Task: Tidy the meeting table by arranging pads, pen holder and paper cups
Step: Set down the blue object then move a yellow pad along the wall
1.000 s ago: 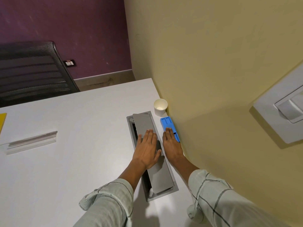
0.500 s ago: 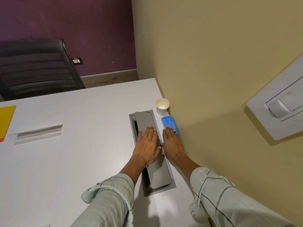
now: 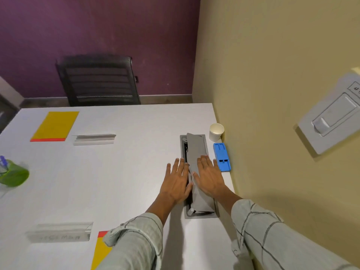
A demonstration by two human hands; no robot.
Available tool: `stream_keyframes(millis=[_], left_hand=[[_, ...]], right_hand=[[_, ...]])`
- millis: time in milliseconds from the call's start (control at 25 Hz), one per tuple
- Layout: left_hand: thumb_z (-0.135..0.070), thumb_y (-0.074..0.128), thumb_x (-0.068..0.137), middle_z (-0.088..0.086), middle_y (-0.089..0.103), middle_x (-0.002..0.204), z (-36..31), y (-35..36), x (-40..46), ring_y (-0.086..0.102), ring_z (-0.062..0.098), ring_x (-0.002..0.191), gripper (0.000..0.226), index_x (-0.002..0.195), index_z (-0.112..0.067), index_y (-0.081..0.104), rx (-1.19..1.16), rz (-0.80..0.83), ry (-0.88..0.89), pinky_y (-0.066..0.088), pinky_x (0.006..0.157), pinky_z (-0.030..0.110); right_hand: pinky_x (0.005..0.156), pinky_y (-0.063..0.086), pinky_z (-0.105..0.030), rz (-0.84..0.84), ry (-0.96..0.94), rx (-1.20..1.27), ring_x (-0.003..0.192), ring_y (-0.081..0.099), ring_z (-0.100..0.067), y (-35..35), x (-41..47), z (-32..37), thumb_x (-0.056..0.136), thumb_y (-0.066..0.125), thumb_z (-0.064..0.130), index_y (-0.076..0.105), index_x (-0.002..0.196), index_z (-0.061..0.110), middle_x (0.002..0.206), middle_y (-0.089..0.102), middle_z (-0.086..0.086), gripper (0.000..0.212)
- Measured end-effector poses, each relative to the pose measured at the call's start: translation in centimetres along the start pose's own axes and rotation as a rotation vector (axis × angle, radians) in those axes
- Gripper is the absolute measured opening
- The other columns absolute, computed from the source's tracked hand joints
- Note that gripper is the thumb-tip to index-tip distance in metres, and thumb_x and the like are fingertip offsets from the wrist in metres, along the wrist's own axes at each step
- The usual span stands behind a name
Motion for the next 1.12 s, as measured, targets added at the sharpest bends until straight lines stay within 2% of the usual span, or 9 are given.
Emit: stream_keyframes(millis=[280,600,840,1120], left_hand=[[-0.049,0.022,0.101,0.015,-0.001,0.164,4.8,-0.3,-8.2,-0.003,0.033,0.151,0.070,0.156,-0.010,0.006,-0.007,-0.004,-0.215,0.002,0.122,0.052],[-0.049,0.022,0.101,0.014,-0.004,0.164,9.1,1.1,-19.1,-0.005,0.032,0.151,0.070,0.155,-0.010,0.003,-0.006,0.042,-0.390,0.002,0.122,0.053],[-0.051,0.025,0.101,0.015,-0.001,0.164,11.4,3.3,-26.3,-0.003,0.033,0.151,0.070,0.156,-0.011,0.006,-0.003,0.123,-0.348,0.003,0.121,0.053],[-0.053,0.028,0.100,0.017,0.000,0.164,12.6,7.0,-32.1,0.002,0.036,0.151,0.074,0.156,-0.009,0.005,-0.064,0.264,-0.344,0.012,0.121,0.053]], right_hand=[[0.122,0.013,-0.051,-0.055,-0.188,-0.019,0.152,0.010,-0.028,-2.4,-1.9,6.4,0.101,0.020,0.056,0.014,0.156,0.009,0.163,0.014,-0.013,0.072],[0.123,0.008,-0.049,-0.055,-0.342,-0.023,0.152,0.007,-0.026,-2.1,-5.9,14.6,0.101,0.021,0.055,0.012,0.156,0.009,0.164,0.013,-0.012,0.072],[0.123,0.007,-0.048,-0.016,-0.304,0.035,0.153,0.005,-0.025,1.5,-12.0,21.2,0.101,0.021,0.055,0.011,0.156,0.011,0.165,0.010,-0.011,0.072],[0.122,0.012,-0.049,0.094,-0.231,0.099,0.152,0.005,-0.029,6.8,-19.7,26.0,0.100,0.023,0.057,0.010,0.157,0.012,0.165,0.006,-0.011,0.073]])
Point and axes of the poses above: each hand's wrist, its own x-axis towards the middle knuckle, its own y-axis out of the palm, z = x × y, the point moved 2 cm from there along x, towards the middle knuckle
